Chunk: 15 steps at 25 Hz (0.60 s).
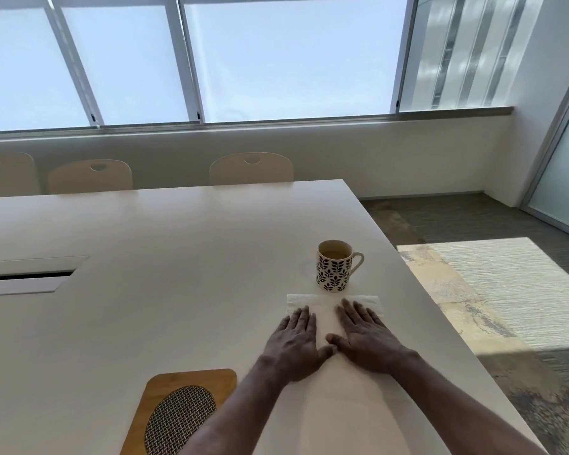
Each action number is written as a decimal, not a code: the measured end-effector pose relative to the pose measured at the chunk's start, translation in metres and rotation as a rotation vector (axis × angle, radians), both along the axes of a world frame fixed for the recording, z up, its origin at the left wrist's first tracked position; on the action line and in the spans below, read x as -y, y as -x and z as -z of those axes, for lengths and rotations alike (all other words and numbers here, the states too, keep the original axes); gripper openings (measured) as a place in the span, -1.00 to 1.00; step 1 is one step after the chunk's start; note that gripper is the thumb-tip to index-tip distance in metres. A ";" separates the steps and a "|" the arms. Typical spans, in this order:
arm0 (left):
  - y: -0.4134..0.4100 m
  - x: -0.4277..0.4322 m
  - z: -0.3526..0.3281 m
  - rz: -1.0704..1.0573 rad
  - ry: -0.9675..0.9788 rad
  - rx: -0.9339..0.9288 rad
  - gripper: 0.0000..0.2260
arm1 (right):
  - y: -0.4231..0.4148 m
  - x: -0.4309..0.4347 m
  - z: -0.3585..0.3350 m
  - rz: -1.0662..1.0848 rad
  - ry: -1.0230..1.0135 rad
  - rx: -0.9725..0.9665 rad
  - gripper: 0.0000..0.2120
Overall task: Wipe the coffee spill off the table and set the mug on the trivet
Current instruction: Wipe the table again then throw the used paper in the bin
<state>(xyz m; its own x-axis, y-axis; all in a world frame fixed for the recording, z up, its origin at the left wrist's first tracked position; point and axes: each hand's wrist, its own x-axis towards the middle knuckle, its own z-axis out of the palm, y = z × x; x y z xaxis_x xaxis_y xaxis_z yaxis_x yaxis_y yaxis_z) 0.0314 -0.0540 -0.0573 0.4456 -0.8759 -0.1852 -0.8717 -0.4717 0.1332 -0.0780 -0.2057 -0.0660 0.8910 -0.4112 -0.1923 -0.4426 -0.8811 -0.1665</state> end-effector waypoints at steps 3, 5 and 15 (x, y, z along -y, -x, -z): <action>-0.013 -0.012 -0.003 -0.033 -0.020 0.010 -0.19 | -0.019 -0.008 -0.001 -0.044 0.001 0.004 -0.22; -0.017 -0.018 -0.006 -0.040 -0.038 0.017 -0.19 | -0.027 -0.012 -0.003 -0.079 -0.001 0.009 -0.21; 0.030 -0.027 -0.011 -0.003 -0.086 -0.048 0.05 | 0.013 -0.032 -0.004 -0.211 0.001 0.019 -0.26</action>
<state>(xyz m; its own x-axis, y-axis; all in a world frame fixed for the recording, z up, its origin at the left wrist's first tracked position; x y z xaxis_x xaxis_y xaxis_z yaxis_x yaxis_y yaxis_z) 0.0017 -0.0274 -0.0467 0.4369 -0.8545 -0.2810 -0.8640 -0.4856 0.1334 -0.0910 -0.1740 -0.0621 0.9610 -0.2149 -0.1739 -0.2445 -0.9543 -0.1719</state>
